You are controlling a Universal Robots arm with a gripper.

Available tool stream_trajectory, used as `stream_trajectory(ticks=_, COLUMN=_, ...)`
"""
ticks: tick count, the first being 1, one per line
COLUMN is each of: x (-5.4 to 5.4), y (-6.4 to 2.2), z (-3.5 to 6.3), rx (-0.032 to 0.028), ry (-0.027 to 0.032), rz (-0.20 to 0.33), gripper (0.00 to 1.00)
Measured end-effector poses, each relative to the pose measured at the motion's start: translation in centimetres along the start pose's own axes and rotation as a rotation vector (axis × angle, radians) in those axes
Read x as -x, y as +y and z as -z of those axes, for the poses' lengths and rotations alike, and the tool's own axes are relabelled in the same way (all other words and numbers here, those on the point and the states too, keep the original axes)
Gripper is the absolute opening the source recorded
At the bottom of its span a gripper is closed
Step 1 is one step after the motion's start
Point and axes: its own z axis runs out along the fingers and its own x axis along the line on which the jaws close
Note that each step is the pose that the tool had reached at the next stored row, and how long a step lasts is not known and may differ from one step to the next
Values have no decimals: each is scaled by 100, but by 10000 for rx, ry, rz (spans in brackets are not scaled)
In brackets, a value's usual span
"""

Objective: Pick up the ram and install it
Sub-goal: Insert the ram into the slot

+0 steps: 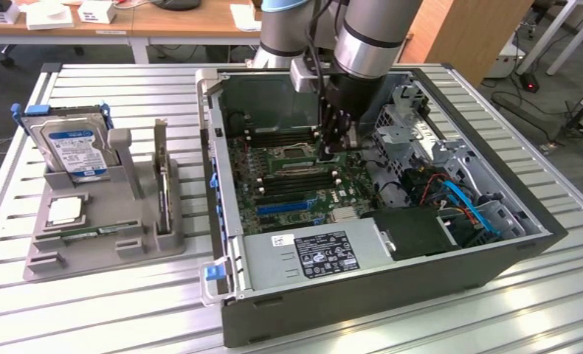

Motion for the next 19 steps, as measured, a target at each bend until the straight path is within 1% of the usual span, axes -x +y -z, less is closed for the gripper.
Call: stream_trajectory(ticks=19, x=-7, y=-7, z=-157, rx=-3, ry=-3, rz=-65, gripper=11)
